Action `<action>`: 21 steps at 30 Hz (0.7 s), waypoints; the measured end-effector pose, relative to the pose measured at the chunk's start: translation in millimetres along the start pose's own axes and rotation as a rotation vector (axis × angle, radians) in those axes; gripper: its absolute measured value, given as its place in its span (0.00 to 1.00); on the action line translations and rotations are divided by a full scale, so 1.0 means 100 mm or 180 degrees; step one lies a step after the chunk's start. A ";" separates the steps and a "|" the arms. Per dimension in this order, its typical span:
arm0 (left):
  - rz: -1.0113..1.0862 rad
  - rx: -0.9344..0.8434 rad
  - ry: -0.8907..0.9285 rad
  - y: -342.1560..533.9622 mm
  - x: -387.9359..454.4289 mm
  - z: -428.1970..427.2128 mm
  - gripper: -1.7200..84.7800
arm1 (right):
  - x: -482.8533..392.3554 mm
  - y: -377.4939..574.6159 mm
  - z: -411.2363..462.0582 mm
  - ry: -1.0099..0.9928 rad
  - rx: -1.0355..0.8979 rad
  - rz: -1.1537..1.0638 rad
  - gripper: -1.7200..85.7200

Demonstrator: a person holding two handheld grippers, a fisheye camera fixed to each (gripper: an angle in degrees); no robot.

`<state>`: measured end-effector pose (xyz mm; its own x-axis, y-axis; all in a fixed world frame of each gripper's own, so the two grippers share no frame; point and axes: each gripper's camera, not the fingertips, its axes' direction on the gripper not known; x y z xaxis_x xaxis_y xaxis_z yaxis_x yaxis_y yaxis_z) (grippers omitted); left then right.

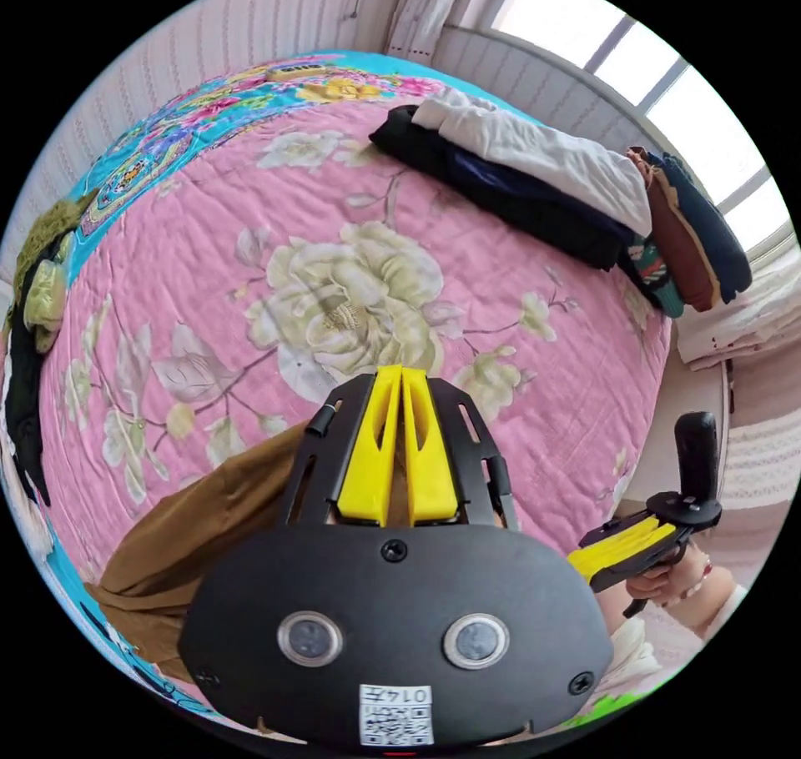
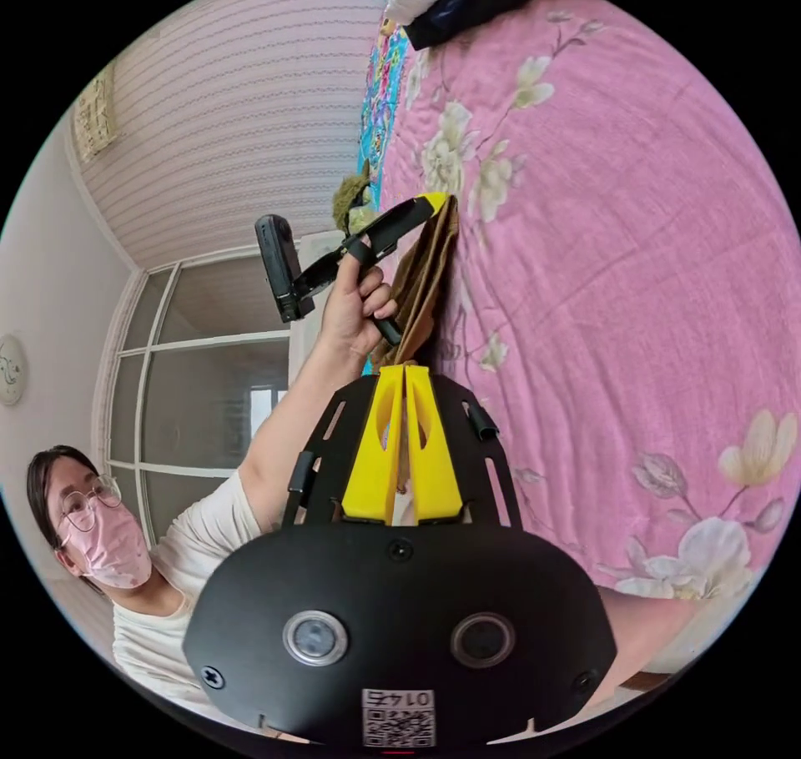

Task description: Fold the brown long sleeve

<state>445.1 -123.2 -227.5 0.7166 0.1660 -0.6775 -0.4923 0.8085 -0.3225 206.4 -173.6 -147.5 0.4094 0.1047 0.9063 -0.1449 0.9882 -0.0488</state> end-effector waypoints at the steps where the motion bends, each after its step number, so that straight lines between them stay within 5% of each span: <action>1: 0.0060 0.0129 0.0032 0.02 -0.07 -0.04 0.02 | 0.01 -0.03 0.04 0.0040 -0.0010 -0.0038 0.02; 10: 0.0415 0.0797 -0.0682 0.74 -1.04 -1.24 0.14 | -0.40 -0.46 0.58 0.0889 0.0051 -0.0740 0.15; 21: -0.1274 0.1052 -0.0558 3.45 -3.10 -2.14 0.11 | -1.64 -1.08 3.13 0.2052 -0.1240 -0.2513 0.17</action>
<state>-52.6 -16.3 -270.3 0.9016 -0.1224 -0.4150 -0.0028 0.9575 -0.2885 -126.9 -332.0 -159.1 0.6733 -0.6482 0.3557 0.6148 0.7581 0.2176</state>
